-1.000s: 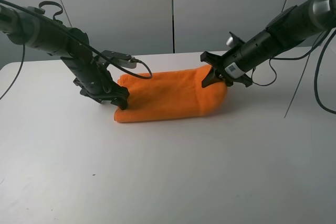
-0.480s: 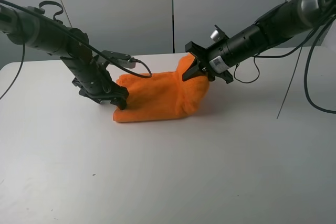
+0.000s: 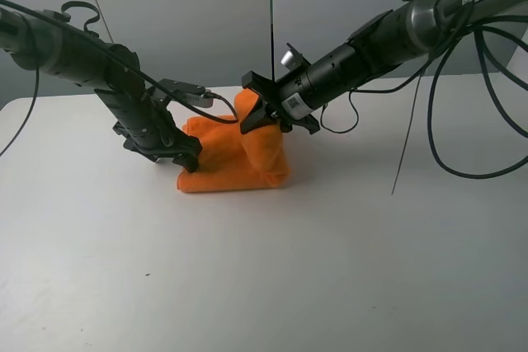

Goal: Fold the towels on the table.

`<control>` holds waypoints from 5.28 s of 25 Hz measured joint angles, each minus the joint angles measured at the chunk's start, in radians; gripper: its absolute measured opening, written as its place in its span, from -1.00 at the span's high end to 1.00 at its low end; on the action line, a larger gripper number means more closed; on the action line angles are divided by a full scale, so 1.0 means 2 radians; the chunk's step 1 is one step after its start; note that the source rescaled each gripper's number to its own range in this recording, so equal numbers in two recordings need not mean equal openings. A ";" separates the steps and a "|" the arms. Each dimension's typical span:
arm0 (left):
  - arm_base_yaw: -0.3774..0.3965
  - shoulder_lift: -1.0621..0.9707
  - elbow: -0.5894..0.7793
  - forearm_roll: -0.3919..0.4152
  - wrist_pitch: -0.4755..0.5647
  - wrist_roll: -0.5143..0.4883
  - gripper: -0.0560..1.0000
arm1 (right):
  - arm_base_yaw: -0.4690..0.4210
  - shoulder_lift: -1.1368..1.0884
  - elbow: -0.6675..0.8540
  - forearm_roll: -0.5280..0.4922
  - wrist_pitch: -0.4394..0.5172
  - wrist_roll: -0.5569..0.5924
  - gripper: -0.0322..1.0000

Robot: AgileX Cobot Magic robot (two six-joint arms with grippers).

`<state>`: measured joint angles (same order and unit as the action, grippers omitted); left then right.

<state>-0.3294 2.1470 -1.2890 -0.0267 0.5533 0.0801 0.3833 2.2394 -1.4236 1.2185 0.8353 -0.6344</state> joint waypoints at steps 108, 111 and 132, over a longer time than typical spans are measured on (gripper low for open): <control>0.054 -0.331 -0.146 0.023 0.218 -0.050 -0.99 | 0.118 -0.039 -0.002 0.086 -0.016 -0.066 -1.00; 0.054 -0.353 -0.146 0.031 0.227 -0.050 -0.99 | 0.099 -0.072 -0.002 0.076 -0.025 -0.067 -1.00; 0.074 -0.706 0.156 0.083 0.246 -0.099 -0.99 | -0.201 -0.507 0.208 -0.319 -0.029 0.160 -1.00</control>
<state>-0.1814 0.7346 -0.9766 0.1388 1.0455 -0.1187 -0.0184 1.2251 -1.0079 0.5809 0.7765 -0.3141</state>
